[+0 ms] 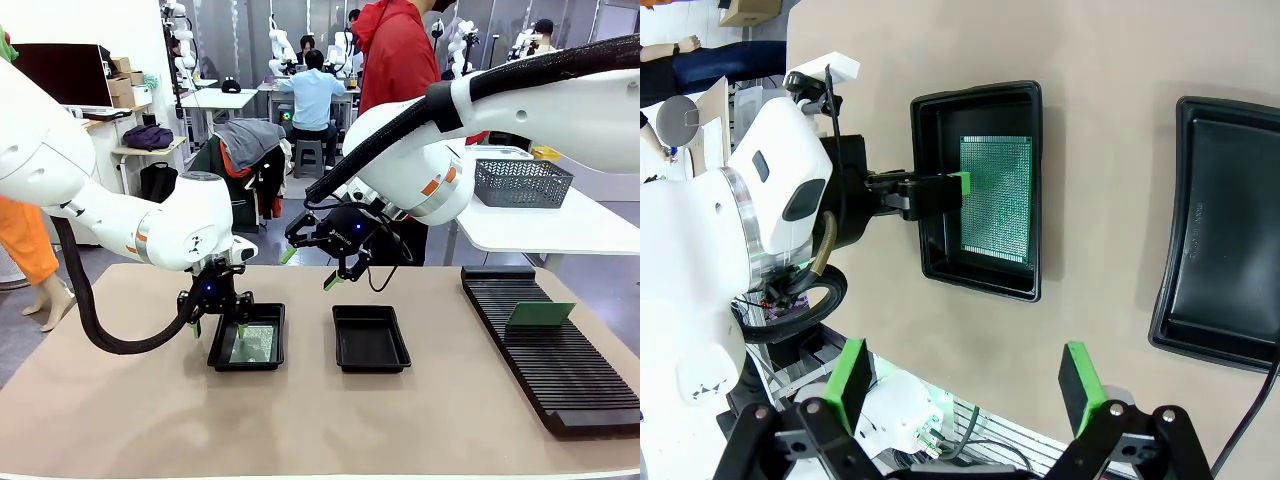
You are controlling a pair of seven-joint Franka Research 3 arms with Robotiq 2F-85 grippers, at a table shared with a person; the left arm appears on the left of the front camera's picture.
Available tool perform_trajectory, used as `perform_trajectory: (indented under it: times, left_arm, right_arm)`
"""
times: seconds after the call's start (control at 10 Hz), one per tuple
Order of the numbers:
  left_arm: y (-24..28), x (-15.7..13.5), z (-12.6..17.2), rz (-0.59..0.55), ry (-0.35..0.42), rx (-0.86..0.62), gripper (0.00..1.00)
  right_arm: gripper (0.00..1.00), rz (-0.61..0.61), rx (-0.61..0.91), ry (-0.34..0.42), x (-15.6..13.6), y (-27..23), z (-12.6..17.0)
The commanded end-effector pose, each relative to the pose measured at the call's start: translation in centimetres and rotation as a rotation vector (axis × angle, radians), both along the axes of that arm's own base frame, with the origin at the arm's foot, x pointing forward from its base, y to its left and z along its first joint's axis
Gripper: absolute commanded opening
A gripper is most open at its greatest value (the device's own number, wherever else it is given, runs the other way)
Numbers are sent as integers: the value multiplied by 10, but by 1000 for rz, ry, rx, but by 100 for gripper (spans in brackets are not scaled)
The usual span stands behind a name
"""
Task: Inspect and transfer BCBs to ESD trays.
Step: Pick up the ESD tray and place it on the left side of the table.
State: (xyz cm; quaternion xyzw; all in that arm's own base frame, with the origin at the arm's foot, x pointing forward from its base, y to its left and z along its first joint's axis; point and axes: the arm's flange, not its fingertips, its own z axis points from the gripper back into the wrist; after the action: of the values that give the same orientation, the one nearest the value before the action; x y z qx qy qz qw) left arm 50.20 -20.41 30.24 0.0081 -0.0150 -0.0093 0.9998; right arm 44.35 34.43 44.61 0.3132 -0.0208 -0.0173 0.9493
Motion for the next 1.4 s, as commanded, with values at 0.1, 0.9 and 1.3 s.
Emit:
perform_trajectory:
  times: [0.1, 0.9, 1.3]
  left_arm:
    - [3, 1, -1, -11, 0, -6, 67]
    - [6, 5, -3, -5, -17, -34, 0]
    - [11, 1, -3, 4, -22, -62, 0]
  right_arm:
    - [100, -13, -12, -1, 1, 2, 0]
    - [100, -13, -12, -1, 1, 2, 0]
    - [100, -13, -12, -1, 1, 2, 0]
